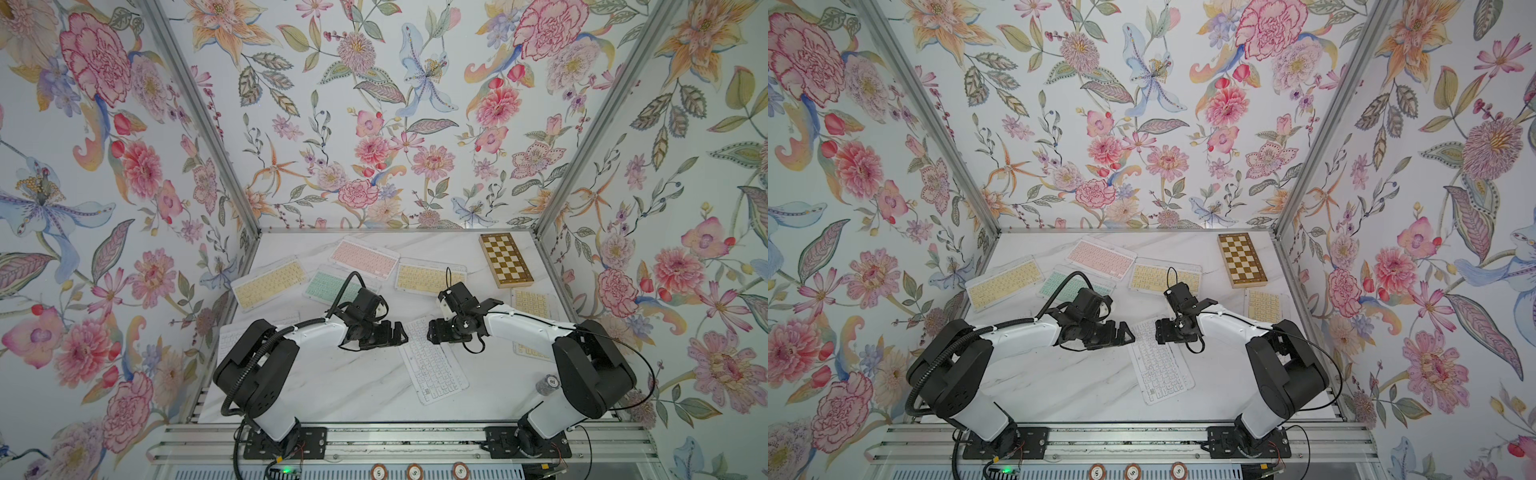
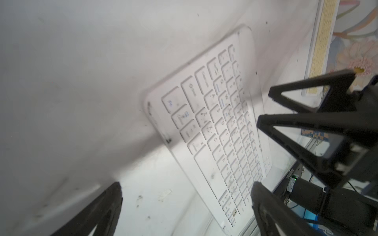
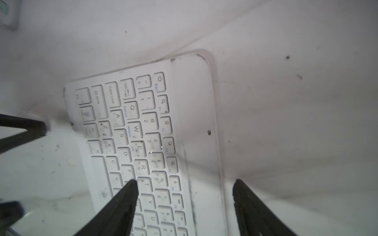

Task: Stack the numeric keypads
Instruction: Move the numeric keypad to the center of the board.

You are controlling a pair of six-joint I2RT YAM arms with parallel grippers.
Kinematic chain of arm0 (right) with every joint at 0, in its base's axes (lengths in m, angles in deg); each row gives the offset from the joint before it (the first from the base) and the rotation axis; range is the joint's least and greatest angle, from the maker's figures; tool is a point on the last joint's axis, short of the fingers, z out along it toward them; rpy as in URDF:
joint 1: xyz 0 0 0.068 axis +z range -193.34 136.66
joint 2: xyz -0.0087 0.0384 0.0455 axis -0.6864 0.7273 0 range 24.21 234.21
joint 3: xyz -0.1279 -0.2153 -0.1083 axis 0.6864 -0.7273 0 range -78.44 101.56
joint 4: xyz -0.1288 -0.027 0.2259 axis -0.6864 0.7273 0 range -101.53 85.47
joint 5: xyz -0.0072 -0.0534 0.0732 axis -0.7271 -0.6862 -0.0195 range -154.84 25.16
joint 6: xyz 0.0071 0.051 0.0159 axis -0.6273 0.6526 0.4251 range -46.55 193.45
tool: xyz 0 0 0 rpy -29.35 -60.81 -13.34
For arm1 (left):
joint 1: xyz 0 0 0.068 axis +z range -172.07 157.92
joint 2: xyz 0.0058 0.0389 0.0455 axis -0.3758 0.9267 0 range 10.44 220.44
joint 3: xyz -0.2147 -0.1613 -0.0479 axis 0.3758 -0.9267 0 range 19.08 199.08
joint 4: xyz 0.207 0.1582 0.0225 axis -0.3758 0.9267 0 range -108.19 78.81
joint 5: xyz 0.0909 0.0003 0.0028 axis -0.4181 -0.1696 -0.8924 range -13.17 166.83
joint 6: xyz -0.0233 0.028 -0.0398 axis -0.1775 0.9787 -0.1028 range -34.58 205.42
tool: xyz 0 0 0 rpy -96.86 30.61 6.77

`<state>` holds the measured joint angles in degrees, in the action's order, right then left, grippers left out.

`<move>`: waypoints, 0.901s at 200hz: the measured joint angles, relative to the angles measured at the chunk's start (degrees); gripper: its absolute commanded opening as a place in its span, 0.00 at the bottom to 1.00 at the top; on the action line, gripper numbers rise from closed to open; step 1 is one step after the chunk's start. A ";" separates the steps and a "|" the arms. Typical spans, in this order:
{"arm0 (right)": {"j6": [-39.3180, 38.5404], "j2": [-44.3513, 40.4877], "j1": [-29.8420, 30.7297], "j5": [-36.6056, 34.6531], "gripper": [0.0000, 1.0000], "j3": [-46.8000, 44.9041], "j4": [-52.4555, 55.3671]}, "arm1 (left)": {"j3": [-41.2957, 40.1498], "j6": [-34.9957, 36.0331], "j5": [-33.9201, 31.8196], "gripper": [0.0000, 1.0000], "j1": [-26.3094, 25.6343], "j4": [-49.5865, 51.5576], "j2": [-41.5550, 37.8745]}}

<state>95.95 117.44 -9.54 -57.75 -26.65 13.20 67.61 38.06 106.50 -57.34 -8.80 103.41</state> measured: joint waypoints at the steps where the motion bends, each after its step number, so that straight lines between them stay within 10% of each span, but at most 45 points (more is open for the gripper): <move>1: 0.00 0.22 0.09 -0.20 0.66 0.00 0.07 | -0.02 0.00 -0.02 0.99 0.11 -0.02 -0.07; 93: -3.34 12.72 2.71 -6.62 0.33 13.86 2.14 | -9.01 -0.04 0.11 0.99 2.34 -2.99 -7.43; 180: -7.28 25.35 8.13 -9.27 0.46 32.11 4.83 | -12.07 -0.94 -0.07 1.00 3.50 -5.05 -11.37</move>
<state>88.67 142.80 -1.41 -67.02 5.46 18.03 55.55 37.12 106.43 -53.84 -13.85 92.05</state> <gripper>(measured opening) 0.412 0.993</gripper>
